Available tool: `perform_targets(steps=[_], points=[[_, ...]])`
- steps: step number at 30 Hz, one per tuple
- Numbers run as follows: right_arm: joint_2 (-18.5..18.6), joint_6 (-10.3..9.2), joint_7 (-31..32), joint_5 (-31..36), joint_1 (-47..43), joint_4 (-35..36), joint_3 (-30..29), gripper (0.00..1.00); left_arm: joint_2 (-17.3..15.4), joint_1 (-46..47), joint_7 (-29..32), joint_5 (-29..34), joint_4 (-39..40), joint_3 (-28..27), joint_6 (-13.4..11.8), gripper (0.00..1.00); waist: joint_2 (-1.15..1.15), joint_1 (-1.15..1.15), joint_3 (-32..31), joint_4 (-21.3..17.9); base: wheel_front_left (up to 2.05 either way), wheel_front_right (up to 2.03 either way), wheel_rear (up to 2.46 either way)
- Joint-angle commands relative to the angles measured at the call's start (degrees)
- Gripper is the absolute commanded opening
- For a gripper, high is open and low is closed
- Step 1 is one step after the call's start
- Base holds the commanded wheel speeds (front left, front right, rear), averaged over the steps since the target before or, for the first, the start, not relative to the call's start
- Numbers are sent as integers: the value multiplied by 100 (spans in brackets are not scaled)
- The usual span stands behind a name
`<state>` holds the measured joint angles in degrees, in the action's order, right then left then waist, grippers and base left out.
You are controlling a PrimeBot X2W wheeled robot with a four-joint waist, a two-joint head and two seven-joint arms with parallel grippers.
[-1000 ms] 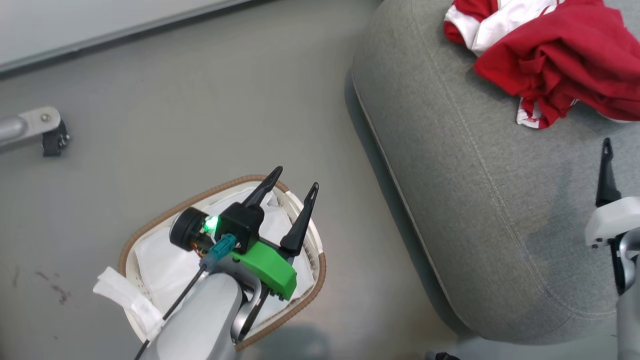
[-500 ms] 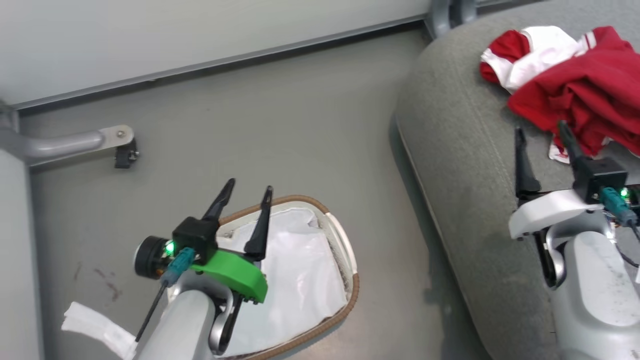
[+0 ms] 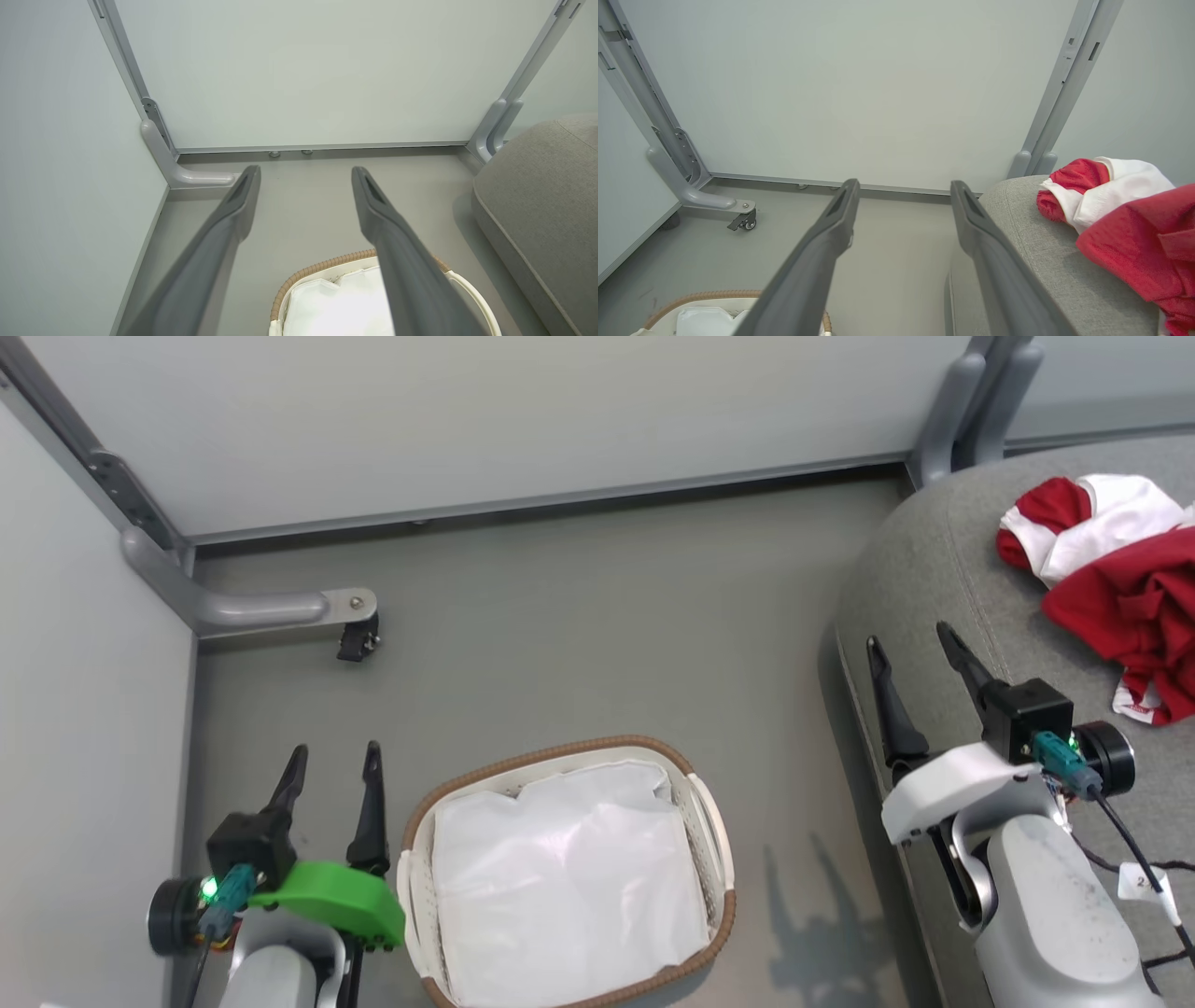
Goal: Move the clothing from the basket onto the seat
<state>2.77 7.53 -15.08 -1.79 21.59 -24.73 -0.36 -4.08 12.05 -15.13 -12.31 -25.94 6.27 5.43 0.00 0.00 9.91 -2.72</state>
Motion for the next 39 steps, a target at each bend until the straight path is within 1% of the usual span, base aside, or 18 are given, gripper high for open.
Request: perform_targets(steps=[1,8,16,17,21,30,39], points=[[34,-8,-11,-51,-147,-14,17,100,19,-158,-2,69,15,-105,-35,100,0,0,-204,163,0,0,0],[33,-8,-11,-192,-596,-65,60,100,70,-655,-2,144,127,-552,26,100,0,0,-493,99,0,0,0],[31,-8,-12,-220,-1012,-47,81,100,108,-1049,-2,-38,215,-767,131,100,0,0,-760,17,0,0,0],[0,0,0,-218,-959,-78,91,0,111,-984,0,-57,172,-772,115,0,0,0,-727,43,0,0,0],[-30,0,53,-323,-1027,-231,53,0,142,-981,48,-165,24,-797,117,0,0,0,-733,45,0,0,0],[-24,-1,347,-1429,-1074,-80,-54,0,138,-914,333,-1154,160,-875,128,0,0,0,-751,62,0,0,0],[-17,-1,542,-2381,-1161,100,-94,0,135,-884,542,-2006,314,-908,139,0,0,0,-768,78,0,0,0]])
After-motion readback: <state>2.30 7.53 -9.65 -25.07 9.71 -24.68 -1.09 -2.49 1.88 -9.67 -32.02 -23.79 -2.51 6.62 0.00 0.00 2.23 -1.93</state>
